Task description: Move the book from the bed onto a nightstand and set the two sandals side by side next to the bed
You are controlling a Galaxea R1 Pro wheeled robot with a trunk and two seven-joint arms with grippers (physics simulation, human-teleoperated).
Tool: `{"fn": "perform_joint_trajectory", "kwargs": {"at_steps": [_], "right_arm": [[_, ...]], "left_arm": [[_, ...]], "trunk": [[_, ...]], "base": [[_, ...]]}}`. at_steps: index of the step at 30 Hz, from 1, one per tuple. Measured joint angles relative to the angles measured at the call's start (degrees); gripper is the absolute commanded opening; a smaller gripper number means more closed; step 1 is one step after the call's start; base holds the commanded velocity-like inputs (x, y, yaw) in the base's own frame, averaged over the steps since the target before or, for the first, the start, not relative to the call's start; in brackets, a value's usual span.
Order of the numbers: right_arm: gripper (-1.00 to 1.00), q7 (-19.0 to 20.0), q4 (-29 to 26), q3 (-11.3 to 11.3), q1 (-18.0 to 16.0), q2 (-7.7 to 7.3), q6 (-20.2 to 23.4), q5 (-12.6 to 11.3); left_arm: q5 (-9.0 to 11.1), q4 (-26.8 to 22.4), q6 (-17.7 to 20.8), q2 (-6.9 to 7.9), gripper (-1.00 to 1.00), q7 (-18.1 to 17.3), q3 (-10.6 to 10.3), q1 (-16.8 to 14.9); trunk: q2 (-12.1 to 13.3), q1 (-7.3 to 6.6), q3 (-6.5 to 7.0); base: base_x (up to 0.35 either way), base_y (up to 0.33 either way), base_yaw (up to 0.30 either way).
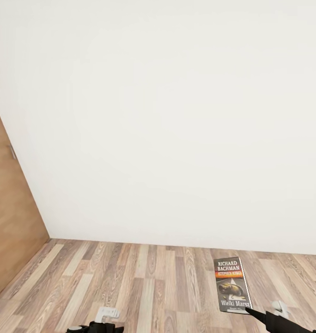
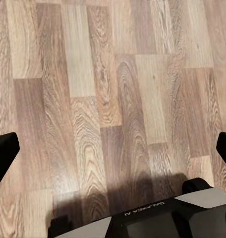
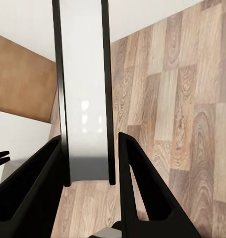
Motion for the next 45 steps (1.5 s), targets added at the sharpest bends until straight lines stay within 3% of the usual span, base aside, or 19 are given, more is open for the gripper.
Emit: {"fn": "perform_joint_trajectory", "kwargs": {"at_steps": [40,45], "right_arm": [[-1.00,0.0,0.0,0.1,0.0,0.00,0.0,-0.4],[-1.00,-0.1,0.0,0.1,0.0,0.00,0.0,-0.4]], "left_arm": [[0.0,0.0,0.1,-0.10,1.00,0.0,-0.1,0.4],[-0.4,0.0,0.0,-1.28,1.00,0.7,-0.1,0.9]], "trunk": [[0.0,-0.02,0.00],[0.0,-0.02,0.00]], "base": [[0.169,0.000,-0.048],[0.267,0.000,0.000]]}}
